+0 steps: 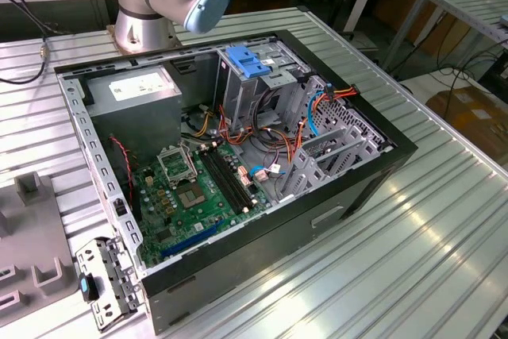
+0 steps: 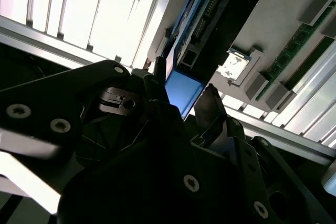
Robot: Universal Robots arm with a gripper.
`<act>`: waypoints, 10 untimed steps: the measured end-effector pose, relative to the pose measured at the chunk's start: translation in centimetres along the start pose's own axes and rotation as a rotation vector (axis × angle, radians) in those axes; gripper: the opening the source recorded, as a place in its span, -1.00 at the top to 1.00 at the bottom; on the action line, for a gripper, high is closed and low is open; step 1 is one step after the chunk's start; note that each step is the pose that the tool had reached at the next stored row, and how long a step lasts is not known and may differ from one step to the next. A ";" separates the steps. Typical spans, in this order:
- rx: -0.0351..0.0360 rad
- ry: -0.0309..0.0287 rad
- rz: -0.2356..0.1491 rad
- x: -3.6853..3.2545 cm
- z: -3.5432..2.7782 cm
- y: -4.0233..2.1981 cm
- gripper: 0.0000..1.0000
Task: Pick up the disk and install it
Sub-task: 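Pick up the disk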
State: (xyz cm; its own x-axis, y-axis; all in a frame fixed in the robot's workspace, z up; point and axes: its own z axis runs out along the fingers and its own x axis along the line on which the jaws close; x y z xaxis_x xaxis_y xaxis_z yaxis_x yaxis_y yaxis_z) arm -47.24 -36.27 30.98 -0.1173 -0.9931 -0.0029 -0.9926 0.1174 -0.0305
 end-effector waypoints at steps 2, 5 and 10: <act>0.0000 0.0000 0.000 0.00 0.00 0.00 0.00; -0.0008 0.0001 0.000 -0.01 0.33 0.00 0.00; -0.0014 0.0001 0.000 -0.12 0.70 -0.03 0.00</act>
State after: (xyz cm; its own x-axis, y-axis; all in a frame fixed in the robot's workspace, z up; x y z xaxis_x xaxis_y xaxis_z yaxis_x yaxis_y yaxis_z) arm -47.18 -36.16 30.28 -0.1174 -0.9931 -0.0028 -0.9926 0.1175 -0.0292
